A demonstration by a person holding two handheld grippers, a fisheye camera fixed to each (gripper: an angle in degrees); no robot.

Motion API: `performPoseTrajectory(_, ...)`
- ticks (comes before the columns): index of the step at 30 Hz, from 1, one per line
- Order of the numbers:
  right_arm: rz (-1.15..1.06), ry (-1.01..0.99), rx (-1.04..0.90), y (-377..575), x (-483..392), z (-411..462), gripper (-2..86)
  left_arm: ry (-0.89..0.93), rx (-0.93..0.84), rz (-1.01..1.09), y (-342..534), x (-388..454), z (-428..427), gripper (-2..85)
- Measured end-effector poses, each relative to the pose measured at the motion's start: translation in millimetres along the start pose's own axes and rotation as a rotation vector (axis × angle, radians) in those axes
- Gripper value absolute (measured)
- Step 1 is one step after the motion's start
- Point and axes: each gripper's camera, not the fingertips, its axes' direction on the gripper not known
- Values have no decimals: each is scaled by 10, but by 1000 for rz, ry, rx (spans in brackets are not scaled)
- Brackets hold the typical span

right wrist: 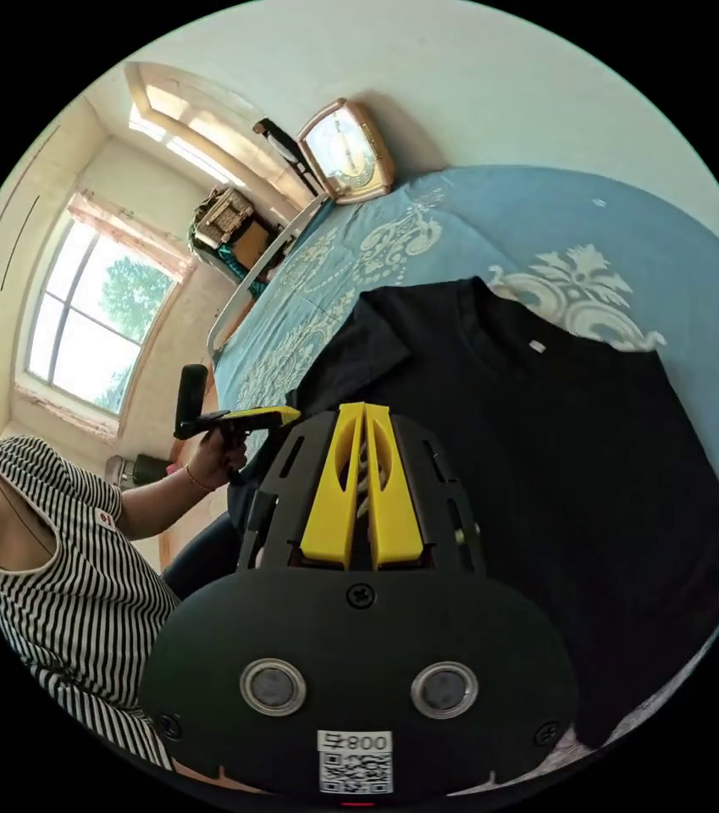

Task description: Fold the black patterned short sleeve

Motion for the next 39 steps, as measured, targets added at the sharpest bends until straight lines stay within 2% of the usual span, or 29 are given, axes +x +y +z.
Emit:
performPoseTrajectory(3,179,102,178,837,249,-592,14,38,-13,101,17,313,172,9)
performPoseTrajectory(6,374,200,406,1617,514,-1118,38,119,-131,244,-57,786,658,24)
performPoseTrajectory(8,503,304,611,2186,642,-1453,64,172,-246,362,-179,1268,1216,48)
performPoseTrajectory(11,587,352,720,2656,802,-1650,78,234,-350,525,-397,1966,1994,71)
performPoseTrajectory(18,683,258,643,3094,1266,-1596,87,269,-440,804,-929,3427,3685,86)
performPoseTrajectory(20,690,182,645,3166,1433,-1582,85,207,-526,911,-995,3881,4285,87)
performPoseTrajectory(23,701,177,629,3213,1586,-1586,82,89,-635,1044,-951,4279,4964,86)
performPoseTrajectory(27,692,79,631,3262,1802,-1557,80,-54,-735,1138,-842,4498,5639,84)
performPoseTrajectory(30,705,90,609,3323,1900,-1592,75,-146,-804,1157,-767,4529,6059,76)
performPoseTrajectory(39,734,55,589,3517,2188,-1654,15,-113,-803,1228,-688,4578,6377,18)
